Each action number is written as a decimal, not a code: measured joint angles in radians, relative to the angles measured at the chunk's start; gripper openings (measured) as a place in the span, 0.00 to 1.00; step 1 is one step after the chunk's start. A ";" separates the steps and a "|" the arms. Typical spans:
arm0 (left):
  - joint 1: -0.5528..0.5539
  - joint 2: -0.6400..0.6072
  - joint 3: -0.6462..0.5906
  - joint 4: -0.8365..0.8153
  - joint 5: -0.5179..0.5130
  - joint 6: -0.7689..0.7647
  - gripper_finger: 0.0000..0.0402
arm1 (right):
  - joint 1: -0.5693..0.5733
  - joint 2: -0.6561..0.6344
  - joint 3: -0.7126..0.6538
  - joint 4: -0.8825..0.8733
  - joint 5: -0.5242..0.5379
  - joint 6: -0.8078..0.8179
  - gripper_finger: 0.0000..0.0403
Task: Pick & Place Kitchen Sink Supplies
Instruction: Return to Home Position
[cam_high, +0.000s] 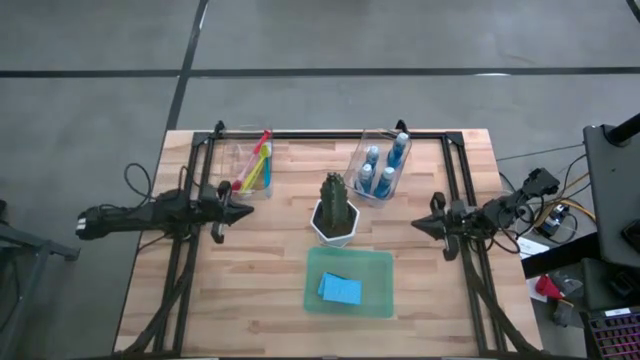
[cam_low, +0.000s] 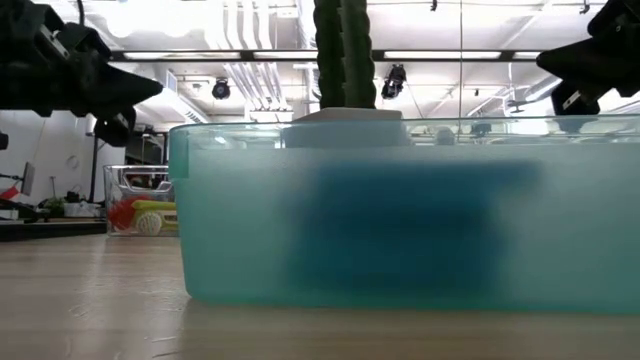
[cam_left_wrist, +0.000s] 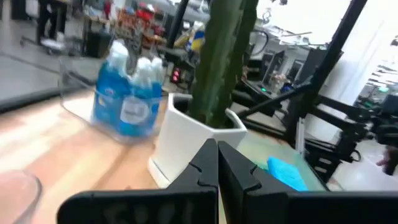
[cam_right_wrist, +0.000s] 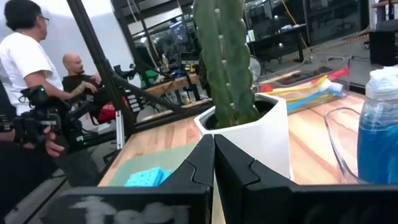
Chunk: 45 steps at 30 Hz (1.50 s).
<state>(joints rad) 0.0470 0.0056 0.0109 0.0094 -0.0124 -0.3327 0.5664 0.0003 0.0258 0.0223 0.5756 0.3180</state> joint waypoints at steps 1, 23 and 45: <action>0.000 0.000 -0.001 0.005 -0.010 0.016 0.00 | -0.002 0.000 0.000 0.003 -0.006 -0.001 0.02; 0.002 -0.001 -0.003 0.018 -0.058 0.056 0.00 | -0.004 0.015 0.000 0.000 -0.008 -0.033 0.02; 0.002 -0.001 -0.004 0.019 -0.059 0.056 0.00 | -0.004 0.015 0.000 0.001 -0.005 -0.031 0.02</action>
<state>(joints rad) 0.0486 0.0044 0.0067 0.0288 -0.0715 -0.2768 0.5621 0.0154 0.0257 0.0229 0.5705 0.2866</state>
